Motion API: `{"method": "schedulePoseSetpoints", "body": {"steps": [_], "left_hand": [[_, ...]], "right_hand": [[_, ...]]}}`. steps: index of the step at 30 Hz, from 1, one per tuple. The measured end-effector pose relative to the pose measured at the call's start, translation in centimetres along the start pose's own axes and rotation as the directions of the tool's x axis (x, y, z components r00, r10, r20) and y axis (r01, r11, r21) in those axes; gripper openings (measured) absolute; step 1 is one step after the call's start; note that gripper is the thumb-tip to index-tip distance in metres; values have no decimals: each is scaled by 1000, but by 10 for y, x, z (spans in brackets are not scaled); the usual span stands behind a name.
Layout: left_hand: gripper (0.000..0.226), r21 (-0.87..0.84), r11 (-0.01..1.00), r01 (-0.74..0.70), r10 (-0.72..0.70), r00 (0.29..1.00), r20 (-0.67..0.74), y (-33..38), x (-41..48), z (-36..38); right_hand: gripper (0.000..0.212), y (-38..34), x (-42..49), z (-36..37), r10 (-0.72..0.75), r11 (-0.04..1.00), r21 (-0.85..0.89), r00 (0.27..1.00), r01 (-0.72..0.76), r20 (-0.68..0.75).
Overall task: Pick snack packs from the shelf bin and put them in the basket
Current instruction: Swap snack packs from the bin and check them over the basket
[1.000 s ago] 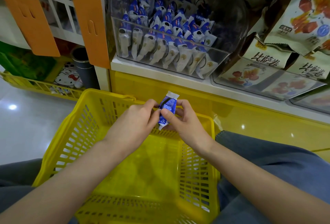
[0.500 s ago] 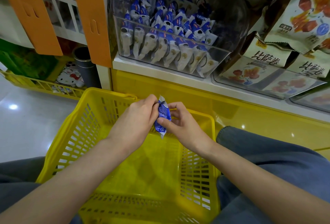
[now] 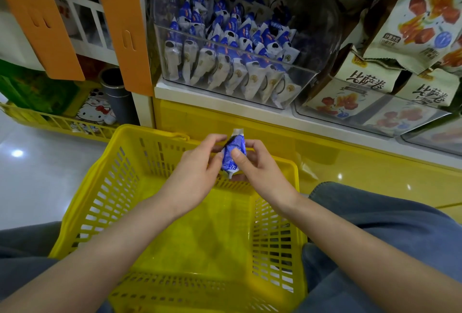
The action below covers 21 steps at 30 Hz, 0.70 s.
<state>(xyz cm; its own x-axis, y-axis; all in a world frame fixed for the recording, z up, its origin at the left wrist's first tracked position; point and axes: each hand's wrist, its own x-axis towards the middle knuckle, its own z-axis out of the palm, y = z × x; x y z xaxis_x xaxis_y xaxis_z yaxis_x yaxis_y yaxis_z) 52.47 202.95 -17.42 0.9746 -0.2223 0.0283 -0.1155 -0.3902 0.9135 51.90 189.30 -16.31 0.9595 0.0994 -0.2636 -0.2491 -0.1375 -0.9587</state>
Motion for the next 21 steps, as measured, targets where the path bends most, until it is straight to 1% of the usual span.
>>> {"method": "schedulePoseSetpoints", "body": {"steps": [2,4,6,8,9,11,13,14,16,17,18,19,21], "left_hand": [[20,-176,982,71,-76,997,-21,3,3,0],[20,-290,948,131,-143,989,-22,5,6,-4],[20,-376,911,169,-184,983,-3,7,8,-7],[23,-426,887,178,-190,982,15,10,6,-7],[23,-441,879,178,-184,982,30,13,5,-6],[22,-454,872,183,-177,983,56,16,3,-5],[25,-406,896,180,-175,983,50,16,2,-5],[26,-373,910,178,-179,983,34,16,2,-6],[27,-342,920,191,-197,980,18,14,2,-6],[26,-350,913,212,-219,976,20,13,3,-6],[23,-375,897,236,-248,969,16,12,4,-7],[21,-413,872,264,-285,959,12,11,6,-8],[22,-491,810,322,-360,933,18,9,9,-9]], "right_hand": [[19,-4,0,-1,-68,996,-55,997,70,22],[22,-6,-1,-2,-97,991,-92,995,100,36],[33,-6,0,-3,-82,992,-92,997,81,-2],[47,-7,3,-4,-60,994,-93,997,55,-57],[48,-8,5,-3,-67,993,-106,995,59,-72],[33,-11,7,-2,-118,984,-145,991,107,-68],[13,-13,7,-1,-155,976,-159,987,147,-40],[9,-14,7,-1,-162,975,-159,986,154,-35],[12,-16,8,-2,-190,964,-199,981,178,-45],[11,-16,8,-2,-238,941,-261,970,217,-54],[9,-17,7,-2,-318,892,-356,946,278,-59],[7,-18,7,-2,-416,812,-467,908,349,-45],[9,-20,6,-3,-583,605,-642,811,471,44]]}}
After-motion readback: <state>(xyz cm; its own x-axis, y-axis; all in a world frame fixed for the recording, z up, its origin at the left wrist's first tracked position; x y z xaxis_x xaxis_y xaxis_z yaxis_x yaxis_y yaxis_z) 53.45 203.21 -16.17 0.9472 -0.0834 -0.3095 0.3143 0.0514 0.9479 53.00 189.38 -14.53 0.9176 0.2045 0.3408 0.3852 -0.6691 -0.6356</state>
